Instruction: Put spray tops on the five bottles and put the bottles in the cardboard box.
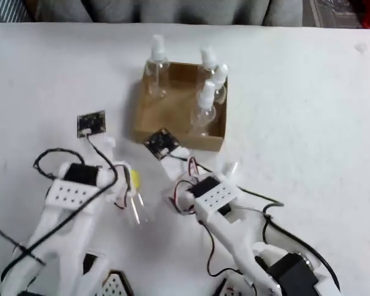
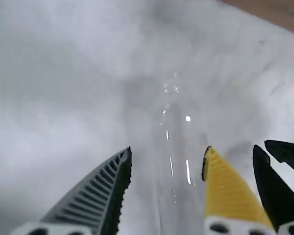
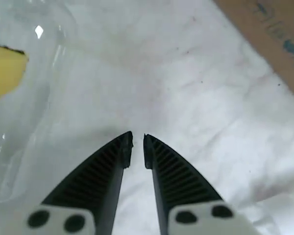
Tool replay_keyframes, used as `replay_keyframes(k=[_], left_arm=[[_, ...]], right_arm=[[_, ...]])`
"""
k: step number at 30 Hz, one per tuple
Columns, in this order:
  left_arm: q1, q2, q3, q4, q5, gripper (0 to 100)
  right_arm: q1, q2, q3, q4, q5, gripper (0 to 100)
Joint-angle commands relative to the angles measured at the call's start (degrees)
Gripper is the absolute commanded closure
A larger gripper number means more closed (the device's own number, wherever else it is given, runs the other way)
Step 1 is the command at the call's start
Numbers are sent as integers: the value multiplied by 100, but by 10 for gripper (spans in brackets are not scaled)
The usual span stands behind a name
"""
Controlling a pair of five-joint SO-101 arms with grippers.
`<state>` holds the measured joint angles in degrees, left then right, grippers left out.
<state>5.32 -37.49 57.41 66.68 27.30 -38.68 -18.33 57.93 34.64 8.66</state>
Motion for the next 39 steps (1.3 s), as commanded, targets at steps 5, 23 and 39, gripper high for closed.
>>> replay_keyframes(k=[5,23,39], left_arm=[[163,1191,-721,-97,536,778],[136,3846,-2119,-97,686,778],[136,3899,-2066,-290,-211,782]], right_arm=[[31,-22,-79,-84,185,981],[48,-13,-79,-84,185,981],[40,-4,-88,-84,193,980]])
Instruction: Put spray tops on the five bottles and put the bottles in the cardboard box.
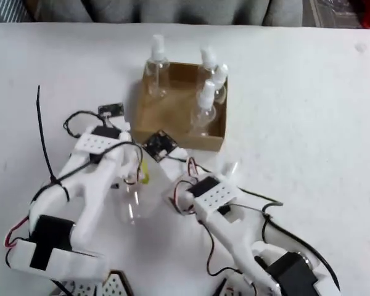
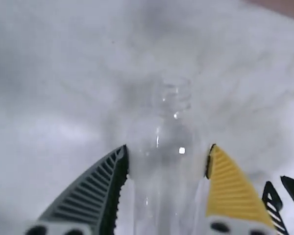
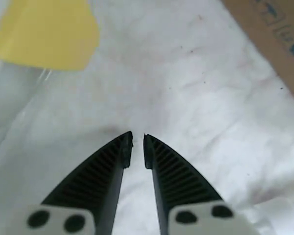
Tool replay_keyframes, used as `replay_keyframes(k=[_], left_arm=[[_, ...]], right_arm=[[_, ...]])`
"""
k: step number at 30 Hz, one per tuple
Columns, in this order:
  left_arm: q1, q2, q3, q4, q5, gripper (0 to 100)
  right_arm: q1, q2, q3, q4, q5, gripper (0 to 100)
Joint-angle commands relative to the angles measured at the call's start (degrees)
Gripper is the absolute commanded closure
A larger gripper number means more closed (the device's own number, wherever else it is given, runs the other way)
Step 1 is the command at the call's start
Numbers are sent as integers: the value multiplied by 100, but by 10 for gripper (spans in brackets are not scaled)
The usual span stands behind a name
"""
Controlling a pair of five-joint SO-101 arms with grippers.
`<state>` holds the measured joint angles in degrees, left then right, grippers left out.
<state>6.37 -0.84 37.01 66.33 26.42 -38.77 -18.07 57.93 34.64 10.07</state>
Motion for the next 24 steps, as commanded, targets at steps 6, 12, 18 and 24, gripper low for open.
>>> replay_keyframes(k=[6,12,18,24], left_arm=[[31,233,-26,-255,-167,875],[4,198,-26,-211,-905,949],[-259,189,-35,-220,-1407,980],[-356,180,-70,-237,-1442,980]], right_arm=[[57,-31,-88,-84,53,980],[66,-57,-88,-22,53,981],[198,-382,-440,963,53,981],[884,-1376,-589,1859,18,981]])
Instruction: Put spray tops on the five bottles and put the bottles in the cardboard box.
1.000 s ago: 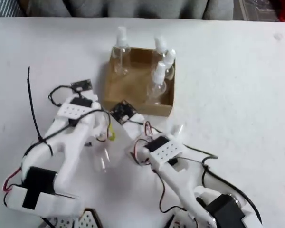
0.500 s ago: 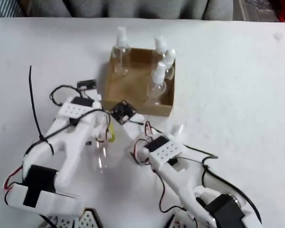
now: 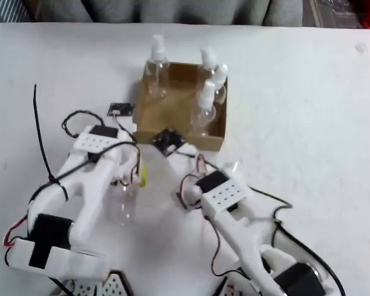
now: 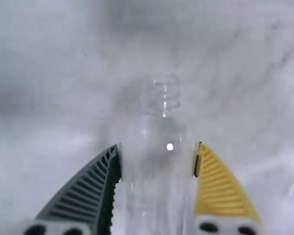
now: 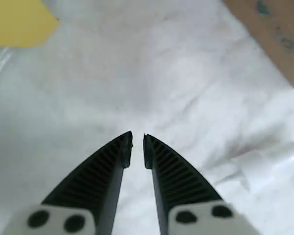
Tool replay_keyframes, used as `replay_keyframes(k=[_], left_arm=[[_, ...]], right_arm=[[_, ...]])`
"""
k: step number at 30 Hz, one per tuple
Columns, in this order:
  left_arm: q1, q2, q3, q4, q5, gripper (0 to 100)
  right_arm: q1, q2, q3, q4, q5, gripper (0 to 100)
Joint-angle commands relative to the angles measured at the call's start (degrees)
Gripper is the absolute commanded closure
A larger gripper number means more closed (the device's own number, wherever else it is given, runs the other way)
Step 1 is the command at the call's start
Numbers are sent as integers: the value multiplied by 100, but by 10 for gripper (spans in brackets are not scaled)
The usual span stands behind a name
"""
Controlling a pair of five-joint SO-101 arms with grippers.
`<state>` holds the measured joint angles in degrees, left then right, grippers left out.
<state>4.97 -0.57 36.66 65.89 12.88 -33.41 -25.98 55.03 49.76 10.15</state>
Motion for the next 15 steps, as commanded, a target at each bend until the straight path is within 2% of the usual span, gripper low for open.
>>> replay_keyframes(k=[1,6,11,15], left_arm=[[-207,154,-35,-202,-88,980],[-198,198,-26,-220,-97,980],[-163,215,9,-484,-88,972],[-189,215,9,-448,-53,861]], right_arm=[[462,-787,-308,479,-9,981],[1130,-1587,-316,857,-237,981],[1780,-1305,-571,875,-466,978],[1991,-514,-958,892,-624,977]])
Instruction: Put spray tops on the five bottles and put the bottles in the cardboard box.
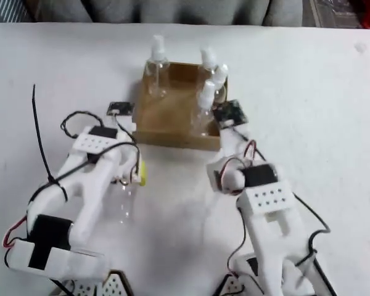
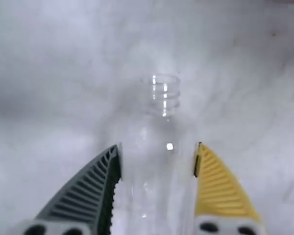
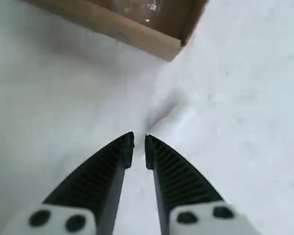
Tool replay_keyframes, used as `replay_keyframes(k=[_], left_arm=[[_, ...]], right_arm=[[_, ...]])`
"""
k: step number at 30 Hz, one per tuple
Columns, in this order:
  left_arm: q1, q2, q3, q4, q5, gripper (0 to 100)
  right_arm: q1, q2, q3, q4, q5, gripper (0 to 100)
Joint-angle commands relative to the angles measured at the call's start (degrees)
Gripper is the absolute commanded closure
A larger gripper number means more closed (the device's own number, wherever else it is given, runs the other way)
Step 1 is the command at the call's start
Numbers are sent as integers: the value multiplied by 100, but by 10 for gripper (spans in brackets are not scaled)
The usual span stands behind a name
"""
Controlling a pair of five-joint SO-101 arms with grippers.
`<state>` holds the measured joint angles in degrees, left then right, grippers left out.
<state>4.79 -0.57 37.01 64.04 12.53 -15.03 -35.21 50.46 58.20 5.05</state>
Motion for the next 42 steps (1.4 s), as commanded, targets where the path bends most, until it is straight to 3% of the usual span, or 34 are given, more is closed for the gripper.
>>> replay_keyframes(k=[1,4,15,22,37,42], left_arm=[[-171,215,-18,-229,-18,832],[-171,215,-18,-158,-26,793],[-189,224,-79,-167,-35,816],[-189,224,-79,-149,-9,705],[-198,224,-167,-185,-26,734],[-189,207,-185,-264,-9,810]], right_arm=[[163,576,-598,48,-149,977],[171,963,-800,48,-193,977],[154,1068,-835,48,-158,981],[154,1068,-835,48,-185,981],[145,1068,-826,40,-149,981],[145,1068,-826,40,-141,981]])
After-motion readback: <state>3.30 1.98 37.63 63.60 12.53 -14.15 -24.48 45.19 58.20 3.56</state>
